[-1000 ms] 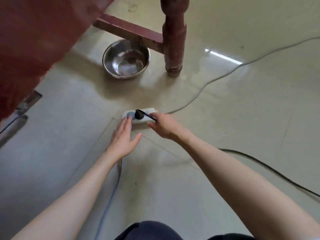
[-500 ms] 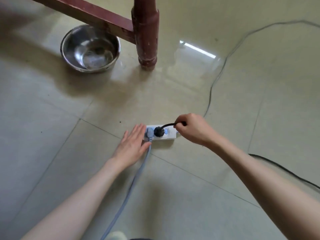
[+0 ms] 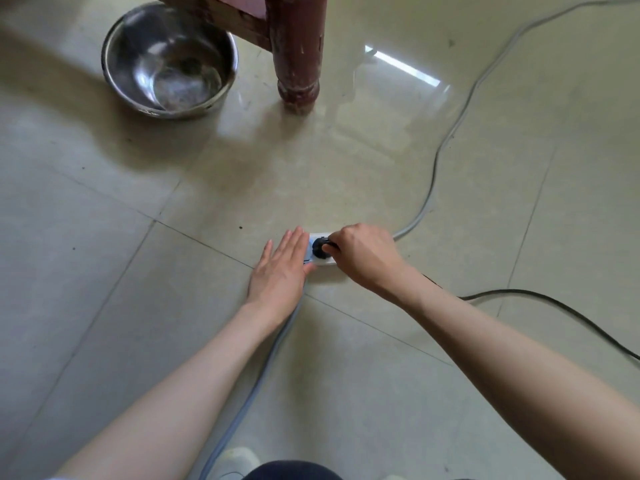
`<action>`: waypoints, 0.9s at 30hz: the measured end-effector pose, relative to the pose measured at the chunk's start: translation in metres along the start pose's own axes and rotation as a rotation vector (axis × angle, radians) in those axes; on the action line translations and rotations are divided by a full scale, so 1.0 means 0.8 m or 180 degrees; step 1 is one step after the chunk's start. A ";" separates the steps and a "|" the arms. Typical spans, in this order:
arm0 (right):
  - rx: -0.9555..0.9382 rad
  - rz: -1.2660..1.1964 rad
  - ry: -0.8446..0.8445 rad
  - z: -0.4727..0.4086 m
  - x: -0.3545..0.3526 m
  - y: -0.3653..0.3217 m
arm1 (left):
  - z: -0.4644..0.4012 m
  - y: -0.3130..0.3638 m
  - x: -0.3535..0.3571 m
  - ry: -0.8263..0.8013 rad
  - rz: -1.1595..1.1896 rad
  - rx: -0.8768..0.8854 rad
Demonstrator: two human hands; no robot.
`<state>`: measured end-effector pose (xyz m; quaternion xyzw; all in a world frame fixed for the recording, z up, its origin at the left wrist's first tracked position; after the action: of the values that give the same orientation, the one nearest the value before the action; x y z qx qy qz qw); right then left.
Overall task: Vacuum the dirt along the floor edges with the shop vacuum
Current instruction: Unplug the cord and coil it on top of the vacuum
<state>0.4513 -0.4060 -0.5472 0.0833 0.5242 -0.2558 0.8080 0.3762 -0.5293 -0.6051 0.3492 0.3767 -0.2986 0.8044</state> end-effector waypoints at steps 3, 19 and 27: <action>-0.0031 -0.0049 -0.0070 0.005 -0.008 -0.001 | 0.002 0.002 0.000 0.0003 -0.0099 -0.0093; 0.0489 -0.1044 -0.0116 0.059 -0.076 0.061 | -0.011 0.018 -0.030 -0.0768 -0.0061 -0.0218; 0.1023 -0.2991 -0.0105 0.162 -0.179 0.082 | 0.048 0.133 -0.164 -0.0149 0.0984 0.0736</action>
<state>0.5425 -0.3557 -0.3717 -0.0425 0.4462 -0.6712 0.5905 0.3999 -0.4692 -0.4441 0.4860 0.2630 -0.2208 0.8037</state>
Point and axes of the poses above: each hand's wrist, its own z-axis away from the middle knuckle, its own x-axis out of the palm, y = z × x, the point moved 1 cm from there along -z, towards the middle knuckle, and after that the axes turned 2 degrees about z, right-handed, at the moved point
